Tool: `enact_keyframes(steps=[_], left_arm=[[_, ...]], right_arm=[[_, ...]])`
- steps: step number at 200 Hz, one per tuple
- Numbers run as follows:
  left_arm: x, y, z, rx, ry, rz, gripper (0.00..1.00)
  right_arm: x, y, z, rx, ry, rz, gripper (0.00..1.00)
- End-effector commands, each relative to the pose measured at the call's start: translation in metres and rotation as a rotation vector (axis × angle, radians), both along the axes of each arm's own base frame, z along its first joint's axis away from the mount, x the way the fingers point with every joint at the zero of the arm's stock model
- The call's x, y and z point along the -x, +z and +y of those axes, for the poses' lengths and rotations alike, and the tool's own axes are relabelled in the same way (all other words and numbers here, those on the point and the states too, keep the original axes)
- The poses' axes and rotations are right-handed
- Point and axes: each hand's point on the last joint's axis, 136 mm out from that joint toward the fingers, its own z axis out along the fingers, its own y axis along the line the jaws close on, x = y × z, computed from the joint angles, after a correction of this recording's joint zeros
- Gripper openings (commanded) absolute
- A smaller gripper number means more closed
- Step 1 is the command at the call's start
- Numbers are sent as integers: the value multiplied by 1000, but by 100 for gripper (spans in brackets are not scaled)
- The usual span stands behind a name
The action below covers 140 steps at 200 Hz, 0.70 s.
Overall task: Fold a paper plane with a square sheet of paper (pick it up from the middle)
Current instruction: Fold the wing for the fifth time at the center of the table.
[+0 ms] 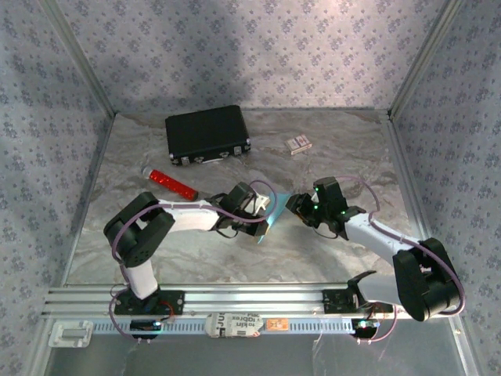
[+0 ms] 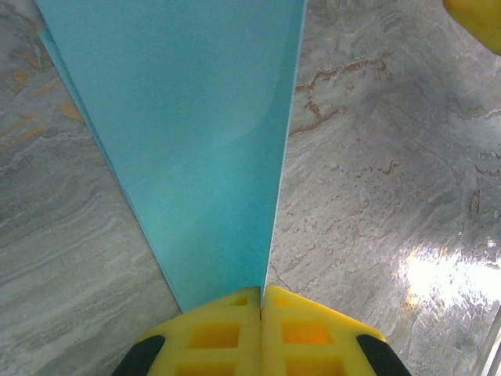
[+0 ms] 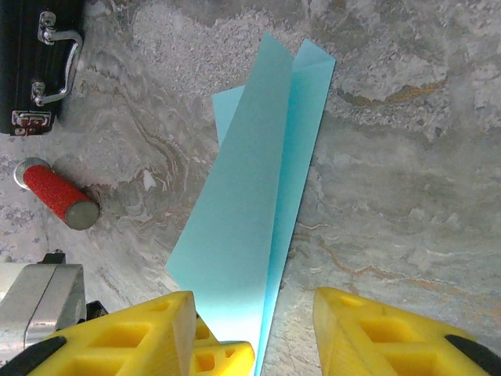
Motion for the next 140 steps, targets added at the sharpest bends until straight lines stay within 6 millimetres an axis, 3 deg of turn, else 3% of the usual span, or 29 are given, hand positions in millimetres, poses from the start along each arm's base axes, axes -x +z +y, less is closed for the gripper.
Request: enact_keyframes(steps=[1, 44, 99, 140], left_arm=[[1, 1, 0, 13, -12, 1, 0], [-1, 3, 6, -24, -24, -59, 0], [0, 5, 10, -91, -56, -144, 1], [2, 5, 10, -142, -79, -211, 3]], right_arm=[[0, 4, 6, -3, 28, -8, 46], [-9, 9, 17, 8, 22, 7, 59], [-23, -4, 34, 12, 20, 67, 60], [-26, -15, 35, 15, -3, 113, 58]])
